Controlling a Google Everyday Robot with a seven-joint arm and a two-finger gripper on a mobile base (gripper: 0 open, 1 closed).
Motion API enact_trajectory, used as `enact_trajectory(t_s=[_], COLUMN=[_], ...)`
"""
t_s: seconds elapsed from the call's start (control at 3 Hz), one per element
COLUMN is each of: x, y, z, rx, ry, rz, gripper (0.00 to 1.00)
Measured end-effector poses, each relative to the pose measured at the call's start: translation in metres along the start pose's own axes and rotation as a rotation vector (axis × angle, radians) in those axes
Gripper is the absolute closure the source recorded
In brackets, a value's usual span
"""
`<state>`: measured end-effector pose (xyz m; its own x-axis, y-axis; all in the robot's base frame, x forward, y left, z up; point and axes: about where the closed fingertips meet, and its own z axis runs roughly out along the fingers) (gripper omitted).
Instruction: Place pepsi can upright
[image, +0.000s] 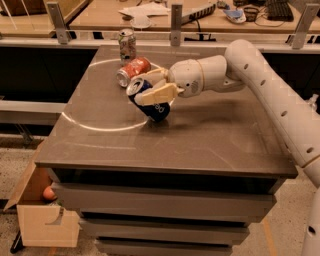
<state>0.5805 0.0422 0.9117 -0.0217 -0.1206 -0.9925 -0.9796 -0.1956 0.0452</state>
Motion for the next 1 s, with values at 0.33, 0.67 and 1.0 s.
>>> enact_trajectory(t_s=[0.33, 0.67, 1.0], x=[0.006, 0.006, -0.001], y=[0.002, 0.003, 0.003], z=[-0.001, -0.008, -0.015], rx=[-0.013, -0.005, 0.012], ry=[-0.010, -0.019, -0.069], rz=[0.006, 0.006, -0.001], gripper=[0.85, 0.81, 1.00])
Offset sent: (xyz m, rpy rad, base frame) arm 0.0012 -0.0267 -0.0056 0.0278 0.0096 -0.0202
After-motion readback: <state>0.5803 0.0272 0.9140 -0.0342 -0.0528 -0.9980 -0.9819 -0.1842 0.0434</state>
